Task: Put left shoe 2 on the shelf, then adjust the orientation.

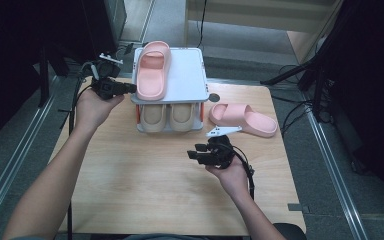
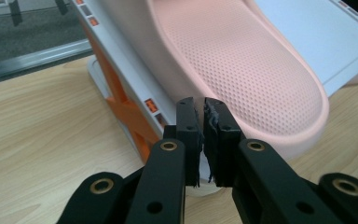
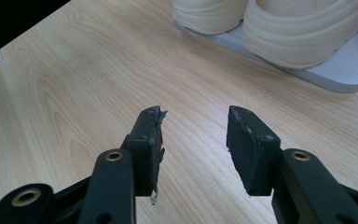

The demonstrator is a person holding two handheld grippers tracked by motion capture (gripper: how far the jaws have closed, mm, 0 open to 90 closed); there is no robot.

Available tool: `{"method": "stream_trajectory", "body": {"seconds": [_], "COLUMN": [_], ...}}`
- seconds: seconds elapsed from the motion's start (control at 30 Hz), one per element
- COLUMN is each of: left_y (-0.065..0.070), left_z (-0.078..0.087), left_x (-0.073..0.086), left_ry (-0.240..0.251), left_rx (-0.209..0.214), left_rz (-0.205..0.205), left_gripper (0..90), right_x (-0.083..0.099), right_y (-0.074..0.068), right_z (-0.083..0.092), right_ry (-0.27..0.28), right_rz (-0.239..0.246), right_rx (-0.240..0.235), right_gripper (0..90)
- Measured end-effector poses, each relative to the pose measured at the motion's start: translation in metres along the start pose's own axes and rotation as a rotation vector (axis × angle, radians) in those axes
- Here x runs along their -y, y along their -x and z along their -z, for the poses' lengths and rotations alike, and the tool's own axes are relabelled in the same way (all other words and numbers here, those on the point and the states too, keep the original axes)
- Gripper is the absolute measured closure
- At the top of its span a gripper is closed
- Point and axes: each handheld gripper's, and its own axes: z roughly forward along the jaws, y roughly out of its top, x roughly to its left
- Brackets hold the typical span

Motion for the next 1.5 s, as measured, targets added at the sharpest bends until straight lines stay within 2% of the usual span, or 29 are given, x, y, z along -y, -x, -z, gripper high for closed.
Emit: {"method": "stream_trajectory", "body": {"seconds": [0.07, 0.23, 0.33, 0.57, 0.67, 0.9, 1.1, 1.3, 1.4, 1.5], "left_y": [0.001, -0.006, -0.010, -0.013, -0.014, -0.013, -0.013, -0.012, -0.009, -0.007], "left_z": [-0.001, 0.005, 0.012, 0.023, 0.027, 0.028, 0.023, 0.021, 0.021, 0.021], "left_x": [0.000, 0.002, 0.005, 0.023, 0.033, 0.060, 0.085, 0.104, 0.113, 0.122], "left_ry": [0.001, 0.016, 0.015, 0.047, 0.057, 0.037, 0.030, 0.035, 0.045, 0.036], "left_rx": [0.001, 0.000, 0.018, 0.043, 0.070, 0.096, 0.121, 0.137, 0.145, 0.157], "left_rz": [-0.003, 0.019, 0.030, 0.045, 0.062, 0.056, 0.060, 0.064, 0.057, 0.044], "left_gripper": [83.0, 81.1, 77.9, 67.6, 63.5, 58.7, 53.3, 50.8, 49.8, 48.2], "right_x": [0.000, 0.000, 0.000, -0.002, -0.003, -0.001, 0.000, 0.005, 0.004, 0.004], "right_y": [0.000, 0.001, 0.003, 0.015, 0.024, 0.050, 0.072, 0.095, 0.104, 0.115], "right_z": [0.000, 0.001, 0.003, 0.013, 0.020, 0.038, 0.045, 0.049, 0.052, 0.054], "right_ry": [0.000, 0.006, 0.019, 0.051, 0.071, 0.104, 0.090, 0.095, 0.102, 0.093], "right_rz": [0.002, 0.000, -0.009, -0.025, -0.035, -0.062, -0.014, -0.044, -0.025, -0.038], "right_rx": [0.000, 0.000, 0.001, 0.022, 0.035, 0.084, 0.149, 0.158, 0.174, 0.183], "right_gripper": [56.0, 56.2, 56.7, 58.4, 58.7, 58.8, 59.1, 60.0, 60.0, 61.8]}}
